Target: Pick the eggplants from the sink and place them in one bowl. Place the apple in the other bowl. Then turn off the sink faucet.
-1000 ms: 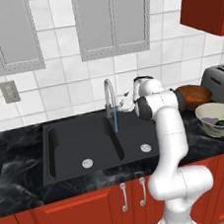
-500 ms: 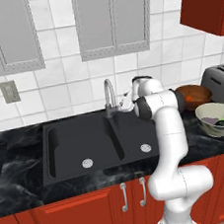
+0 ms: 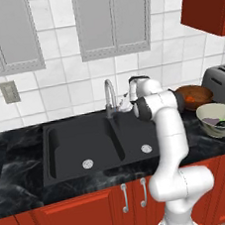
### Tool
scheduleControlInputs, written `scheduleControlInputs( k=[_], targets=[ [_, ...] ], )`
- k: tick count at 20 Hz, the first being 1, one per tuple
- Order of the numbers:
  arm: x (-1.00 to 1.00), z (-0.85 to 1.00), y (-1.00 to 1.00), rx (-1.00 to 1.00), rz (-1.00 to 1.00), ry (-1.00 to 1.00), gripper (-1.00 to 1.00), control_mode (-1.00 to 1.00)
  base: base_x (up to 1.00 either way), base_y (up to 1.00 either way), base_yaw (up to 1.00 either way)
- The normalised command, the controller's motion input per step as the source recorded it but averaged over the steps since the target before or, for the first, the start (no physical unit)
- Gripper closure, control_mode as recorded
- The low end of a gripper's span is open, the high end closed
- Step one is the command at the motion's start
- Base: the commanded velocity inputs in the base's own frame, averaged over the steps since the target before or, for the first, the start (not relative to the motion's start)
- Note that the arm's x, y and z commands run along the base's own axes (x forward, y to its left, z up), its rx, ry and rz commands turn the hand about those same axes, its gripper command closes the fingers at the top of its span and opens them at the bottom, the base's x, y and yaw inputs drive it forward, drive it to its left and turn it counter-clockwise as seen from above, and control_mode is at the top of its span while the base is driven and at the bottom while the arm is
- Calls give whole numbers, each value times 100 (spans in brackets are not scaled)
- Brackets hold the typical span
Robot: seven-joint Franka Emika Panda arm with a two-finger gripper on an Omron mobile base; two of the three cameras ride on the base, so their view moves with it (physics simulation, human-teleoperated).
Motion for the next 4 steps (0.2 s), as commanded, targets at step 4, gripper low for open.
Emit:
scheduleControlInputs(
  k=[4],
  targets=[
    [100, 100, 3, 8, 1, -1, -100, -100, 0, 0, 0]
  ],
)
